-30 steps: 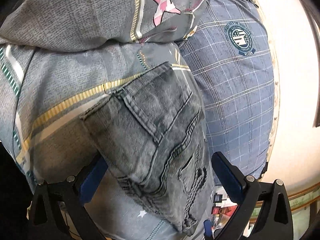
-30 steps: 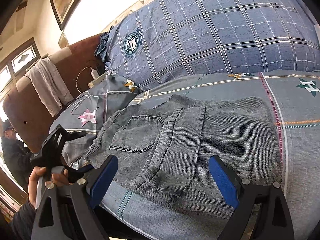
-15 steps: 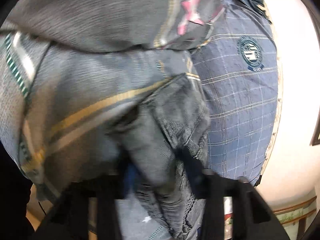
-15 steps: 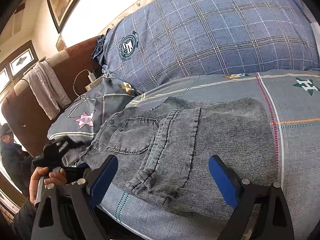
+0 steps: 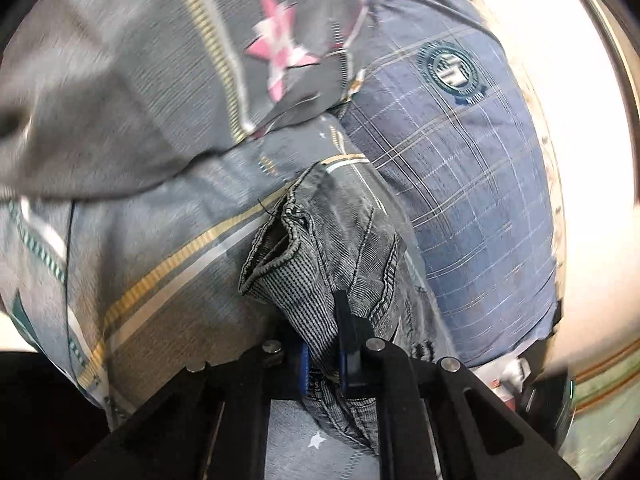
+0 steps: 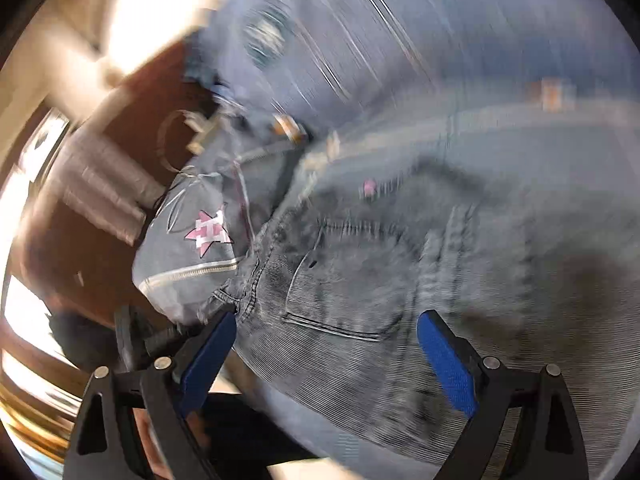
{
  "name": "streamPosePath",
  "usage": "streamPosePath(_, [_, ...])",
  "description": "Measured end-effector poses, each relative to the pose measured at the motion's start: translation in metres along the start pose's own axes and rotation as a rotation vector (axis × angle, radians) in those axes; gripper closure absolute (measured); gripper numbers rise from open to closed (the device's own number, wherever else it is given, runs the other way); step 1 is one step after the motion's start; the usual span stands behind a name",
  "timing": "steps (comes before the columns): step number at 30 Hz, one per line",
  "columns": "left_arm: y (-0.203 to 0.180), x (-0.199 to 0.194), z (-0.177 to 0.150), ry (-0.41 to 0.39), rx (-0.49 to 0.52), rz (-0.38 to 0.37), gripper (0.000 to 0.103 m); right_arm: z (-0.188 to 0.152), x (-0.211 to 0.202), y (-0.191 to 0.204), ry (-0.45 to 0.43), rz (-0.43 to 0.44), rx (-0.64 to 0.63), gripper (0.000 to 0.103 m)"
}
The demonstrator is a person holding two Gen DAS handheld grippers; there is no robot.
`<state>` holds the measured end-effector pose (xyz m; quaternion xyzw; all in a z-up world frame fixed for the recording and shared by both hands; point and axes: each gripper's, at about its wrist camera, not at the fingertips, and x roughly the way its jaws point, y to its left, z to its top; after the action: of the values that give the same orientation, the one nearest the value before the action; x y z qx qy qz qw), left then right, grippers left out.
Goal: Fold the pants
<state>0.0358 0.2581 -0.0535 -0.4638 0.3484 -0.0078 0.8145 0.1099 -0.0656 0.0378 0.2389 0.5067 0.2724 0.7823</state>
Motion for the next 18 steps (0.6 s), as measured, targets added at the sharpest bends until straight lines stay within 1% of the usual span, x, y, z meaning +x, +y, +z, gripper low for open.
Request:
streamPosePath(1, [-0.003, 0.0, -0.001, -0.006, 0.018, 0.008, 0.092, 0.013, 0.013, -0.008, 0.043, 0.074, 0.087, 0.009])
streamPosePath(2, [-0.003, -0.001, -0.001, -0.007, 0.028, 0.013, 0.092, 0.024, 0.029, -0.013, 0.093, 0.128, 0.148, 0.009])
streamPosePath(3, [-0.003, -0.001, -0.001, -0.008, 0.038, 0.021, 0.092, 0.034, 0.043, -0.017, 0.118, 0.141, 0.201, 0.009])
streamPosePath(4, [-0.003, -0.001, -0.001, -0.008, 0.044, 0.025, 0.092, 0.038, 0.053, -0.021, 0.128, 0.129, 0.233, 0.009])
streamPosePath(5, [-0.004, 0.0, -0.001, -0.007, 0.046, 0.027, 0.092, 0.042, 0.073, -0.024, 0.169, 0.091, 0.242, 0.009])
streamPosePath(6, [-0.004, 0.0, 0.0, -0.007, 0.048, 0.032, 0.092, 0.041, 0.096, -0.03, 0.254, 0.055, 0.244, 0.008])
streamPosePath(7, [-0.005, 0.0, 0.0, -0.008, 0.054, 0.04, 0.092, 0.04, 0.106, -0.031, 0.28, 0.043, 0.232, 0.006])
streamPosePath(8, [-0.008, 0.001, -0.001, -0.014, 0.064, 0.048, 0.092, 0.041, 0.102, -0.027, 0.267, 0.047, 0.227, 0.005])
streamPosePath(9, [-0.01, 0.001, -0.001, -0.019, 0.069, 0.053, 0.092, 0.041, 0.096, -0.021, 0.286, 0.04, 0.234, 0.005])
streamPosePath(10, [-0.013, 0.001, -0.001, -0.023, 0.074, 0.058, 0.092, 0.039, 0.088, -0.016, 0.294, 0.066, 0.235, 0.005])
streamPosePath(11, [-0.021, 0.001, 0.0, -0.035, 0.092, 0.067, 0.092, 0.037, 0.078, -0.012, 0.274, 0.095, 0.215, 0.005])
streamPosePath(13, [-0.036, -0.003, -0.002, -0.055, 0.15, 0.088, 0.093, 0.029, 0.053, -0.01, 0.229, 0.113, 0.158, 0.005])
streamPosePath(15, [-0.048, -0.009, -0.002, -0.067, 0.215, 0.095, 0.094, 0.017, 0.027, -0.021, 0.177, 0.115, 0.141, 0.005])
streamPosePath(17, [-0.073, -0.011, -0.006, -0.088, 0.296, 0.108, 0.094, 0.004, 0.001, -0.038, 0.126, 0.089, 0.149, 0.005])
streamPosePath(18, [-0.092, -0.012, -0.01, -0.103, 0.359, 0.118, 0.094, -0.003, -0.017, -0.049, 0.084, 0.077, 0.152, 0.005])
